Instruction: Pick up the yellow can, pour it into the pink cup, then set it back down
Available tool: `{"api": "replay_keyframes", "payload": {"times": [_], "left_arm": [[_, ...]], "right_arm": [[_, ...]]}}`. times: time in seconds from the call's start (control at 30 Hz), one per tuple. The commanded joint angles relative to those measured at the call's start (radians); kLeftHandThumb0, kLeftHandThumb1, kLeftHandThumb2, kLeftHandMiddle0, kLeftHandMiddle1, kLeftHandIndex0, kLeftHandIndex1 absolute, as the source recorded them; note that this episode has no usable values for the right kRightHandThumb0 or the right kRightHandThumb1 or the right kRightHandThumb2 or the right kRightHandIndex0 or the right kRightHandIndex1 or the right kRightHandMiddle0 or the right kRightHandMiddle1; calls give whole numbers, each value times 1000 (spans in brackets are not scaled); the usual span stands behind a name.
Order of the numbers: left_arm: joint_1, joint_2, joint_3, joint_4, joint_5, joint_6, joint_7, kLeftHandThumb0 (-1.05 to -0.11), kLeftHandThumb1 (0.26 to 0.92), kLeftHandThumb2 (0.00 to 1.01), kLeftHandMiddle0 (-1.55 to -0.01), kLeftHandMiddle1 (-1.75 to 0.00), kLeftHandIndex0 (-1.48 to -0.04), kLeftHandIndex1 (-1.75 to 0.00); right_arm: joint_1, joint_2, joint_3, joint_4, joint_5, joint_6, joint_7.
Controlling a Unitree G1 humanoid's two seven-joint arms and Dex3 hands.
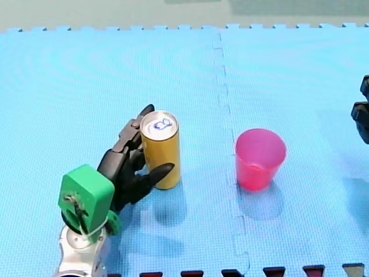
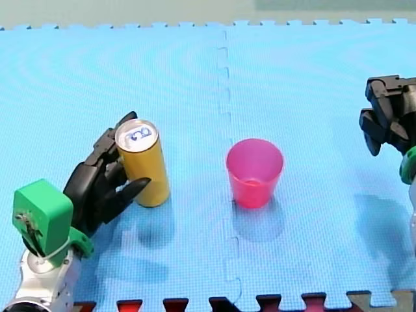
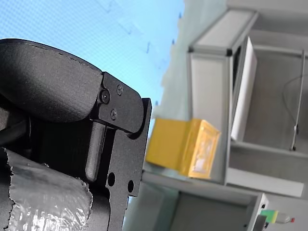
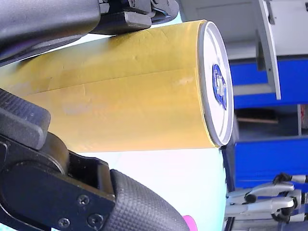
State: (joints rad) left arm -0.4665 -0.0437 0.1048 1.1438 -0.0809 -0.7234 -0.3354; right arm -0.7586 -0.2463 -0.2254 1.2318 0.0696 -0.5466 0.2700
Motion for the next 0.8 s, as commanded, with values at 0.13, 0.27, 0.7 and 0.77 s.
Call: {"api": "replay_keyframes", "payload": {"times": [0.13, 0.27, 0.7, 0.77], "left_arm": [[-11, 6, 15, 7, -11, -3, -10, -1048, 778, 1, -109, -2, -158, -2], [-8, 9, 34, 2, -30, -15, -19, -1048, 779, 1, -112, -4, -158, -2], [-23, 4, 38, 10, -16, -2, 10, -1045, 785, 1, -131, -10, -178, -6], [-31, 4, 38, 15, -13, 4, 14, -1041, 784, 1, -134, -10, -180, -5]], "right_arm": [[5, -8, -1, -9, 5, 2, 0], [6, -12, -2, -11, 7, 6, 4], [3, -10, 5, -12, 4, 15, -3], [3, -10, 5, -12, 5, 17, -2]]}}
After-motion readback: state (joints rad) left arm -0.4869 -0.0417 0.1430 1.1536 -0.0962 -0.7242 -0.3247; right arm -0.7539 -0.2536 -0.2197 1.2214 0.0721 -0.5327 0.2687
